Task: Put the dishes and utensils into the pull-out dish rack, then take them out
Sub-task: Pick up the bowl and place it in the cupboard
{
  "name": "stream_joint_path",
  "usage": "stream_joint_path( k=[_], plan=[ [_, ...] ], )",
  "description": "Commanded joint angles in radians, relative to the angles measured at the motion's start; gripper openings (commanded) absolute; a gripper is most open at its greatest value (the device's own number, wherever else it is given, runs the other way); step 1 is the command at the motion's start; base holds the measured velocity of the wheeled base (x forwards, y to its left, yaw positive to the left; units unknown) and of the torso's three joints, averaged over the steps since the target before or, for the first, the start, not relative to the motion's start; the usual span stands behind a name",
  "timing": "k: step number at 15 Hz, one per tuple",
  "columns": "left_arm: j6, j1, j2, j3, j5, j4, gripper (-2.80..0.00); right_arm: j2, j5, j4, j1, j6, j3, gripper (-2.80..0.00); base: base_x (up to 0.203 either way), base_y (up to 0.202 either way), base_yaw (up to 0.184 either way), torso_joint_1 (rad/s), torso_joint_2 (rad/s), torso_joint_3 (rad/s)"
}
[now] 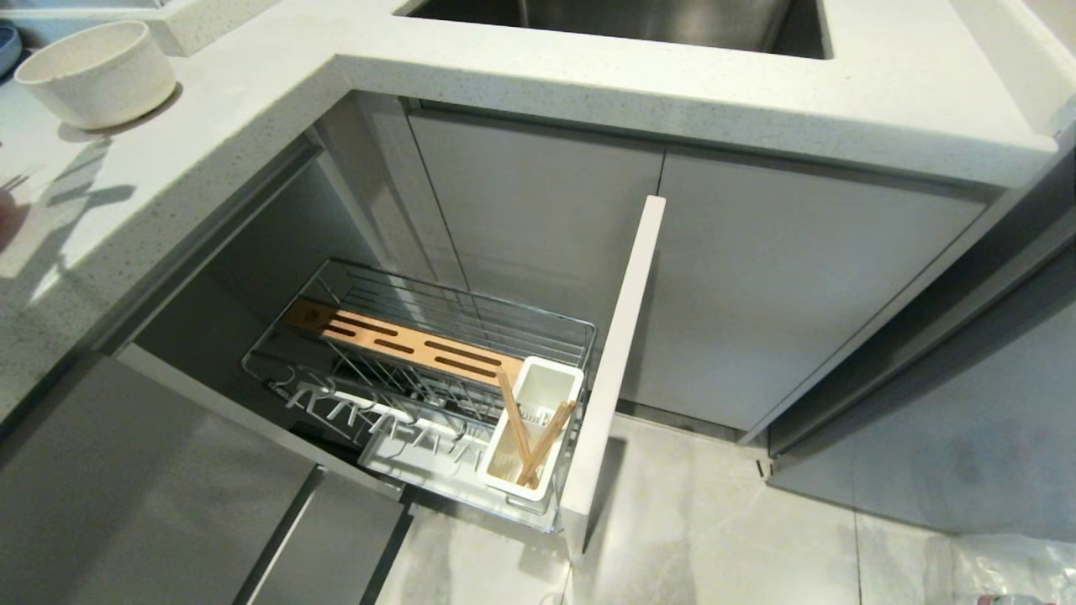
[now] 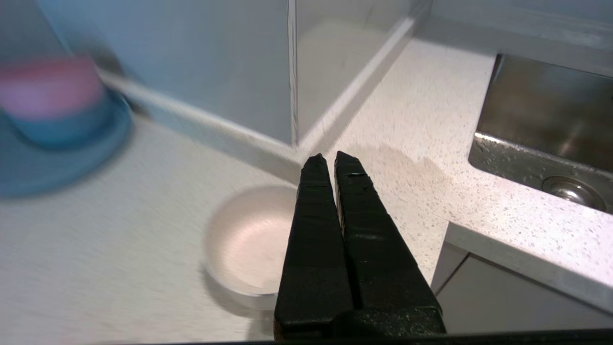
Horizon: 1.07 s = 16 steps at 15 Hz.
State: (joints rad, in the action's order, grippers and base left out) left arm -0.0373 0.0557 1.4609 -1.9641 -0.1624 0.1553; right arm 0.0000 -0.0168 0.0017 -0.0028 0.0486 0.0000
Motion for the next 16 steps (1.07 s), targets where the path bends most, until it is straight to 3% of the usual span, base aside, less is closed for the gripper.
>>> stream_joint_path(
  k=[1, 3, 5, 16],
  plan=[
    [-0.092, -0.005, 0.099, -0.012, -0.007, 0.002, -2.8, 0.0, 0.0, 0.0, 0.0, 0.001, 0.002, -2.8, 0.0, 0.0, 0.0, 0.0, 0.0, 0.0],
    [-0.235, -0.004, 0.091, -0.012, -0.009, 0.041, -2.8, 0.0, 0.0, 0.0, 0.0, 0.001, 0.002, -2.8, 0.0, 0.0, 0.0, 0.0, 0.0, 0.0],
    [-0.31, -0.003, 0.071, -0.007, -0.015, 0.072, -2.8, 0.0, 0.0, 0.0, 0.0, 0.001, 0.002, -2.8, 0.0, 0.0, 0.0, 0.0, 0.0, 0.0],
    [-0.312, 0.021, 0.095, 0.027, 0.007, 0.076, -2.8, 0.0, 0.0, 0.0, 0.0, 0.001, 0.002, -2.8, 0.0, 0.0, 0.0, 0.0, 0.0, 0.0]
  ],
)
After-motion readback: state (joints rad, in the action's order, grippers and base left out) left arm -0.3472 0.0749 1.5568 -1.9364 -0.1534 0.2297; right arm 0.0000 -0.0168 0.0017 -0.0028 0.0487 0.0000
